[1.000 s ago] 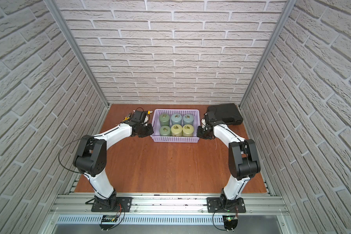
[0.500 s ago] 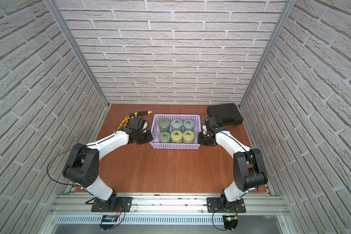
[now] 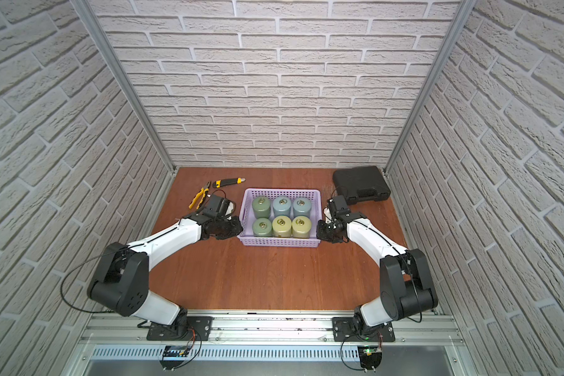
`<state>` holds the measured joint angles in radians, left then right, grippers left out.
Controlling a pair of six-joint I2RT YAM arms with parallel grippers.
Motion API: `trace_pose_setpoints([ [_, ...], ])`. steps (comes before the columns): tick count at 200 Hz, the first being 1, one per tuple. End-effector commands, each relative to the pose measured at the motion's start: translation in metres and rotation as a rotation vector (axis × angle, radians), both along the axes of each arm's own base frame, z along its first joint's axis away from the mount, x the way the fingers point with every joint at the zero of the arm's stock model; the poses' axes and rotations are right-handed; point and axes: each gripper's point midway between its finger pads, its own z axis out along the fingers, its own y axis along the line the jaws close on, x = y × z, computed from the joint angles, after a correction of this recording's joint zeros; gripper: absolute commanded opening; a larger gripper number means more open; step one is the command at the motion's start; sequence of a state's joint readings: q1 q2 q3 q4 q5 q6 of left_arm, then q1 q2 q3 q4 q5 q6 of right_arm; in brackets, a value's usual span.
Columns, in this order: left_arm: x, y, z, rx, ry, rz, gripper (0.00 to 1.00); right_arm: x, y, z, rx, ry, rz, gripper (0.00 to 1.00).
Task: Take the tea canister out of the basket
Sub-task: Move the basket to the center of the board, then pick up the tea canister from the basket.
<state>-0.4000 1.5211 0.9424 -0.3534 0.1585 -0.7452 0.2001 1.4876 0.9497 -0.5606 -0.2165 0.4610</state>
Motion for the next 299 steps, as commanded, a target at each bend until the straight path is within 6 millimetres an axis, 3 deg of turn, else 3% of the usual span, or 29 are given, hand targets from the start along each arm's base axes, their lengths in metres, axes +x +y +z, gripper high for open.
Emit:
trace_pose_setpoints([
  [1, 0.000, 0.021, 0.002, 0.035, 0.009, 0.123, 0.00, -0.005, 0.006, 0.017, 0.013, -0.043, 0.019, 0.12],
  [12, 0.000, 0.022, 0.002, 0.037, 0.008, 0.122, 0.02, -0.005, 0.005, 0.016, 0.011, -0.044, 0.017, 0.13],
  [28, 0.000, 0.023, 0.005, 0.041, 0.003, 0.126, 0.18, -0.004, 0.003, 0.019, -0.001, -0.054, 0.009, 0.22],
  [57, 0.001, 0.026, 0.013, 0.052, -0.017, 0.134, 0.43, 0.001, -0.002, 0.026, -0.036, -0.075, 0.005, 0.45],
  [117, -0.007, 0.039, 0.038, 0.077, -0.073, 0.142, 0.78, 0.009, -0.007, 0.054, -0.090, -0.156, 0.072, 0.93],
  [150, -0.020, 0.052, 0.049, 0.100, -0.112, 0.149, 0.98, 0.010, 0.003, 0.068, -0.071, -0.216, 0.173, 1.00],
  [212, -0.052, 0.068, 0.063, 0.141, -0.183, 0.083, 0.98, 0.014, 0.017, 0.082, -0.132, -0.306, 0.449, 1.00],
  [256, -0.068, 0.073, 0.066, 0.157, -0.208, 0.037, 0.98, 0.018, 0.028, 0.074, -0.208, -0.281, 0.631, 1.00],
  [299, -0.072, 0.075, 0.067, 0.162, -0.247, 0.025, 0.98, 0.023, 0.043, 0.071, -0.253, -0.311, 0.804, 1.00],
])
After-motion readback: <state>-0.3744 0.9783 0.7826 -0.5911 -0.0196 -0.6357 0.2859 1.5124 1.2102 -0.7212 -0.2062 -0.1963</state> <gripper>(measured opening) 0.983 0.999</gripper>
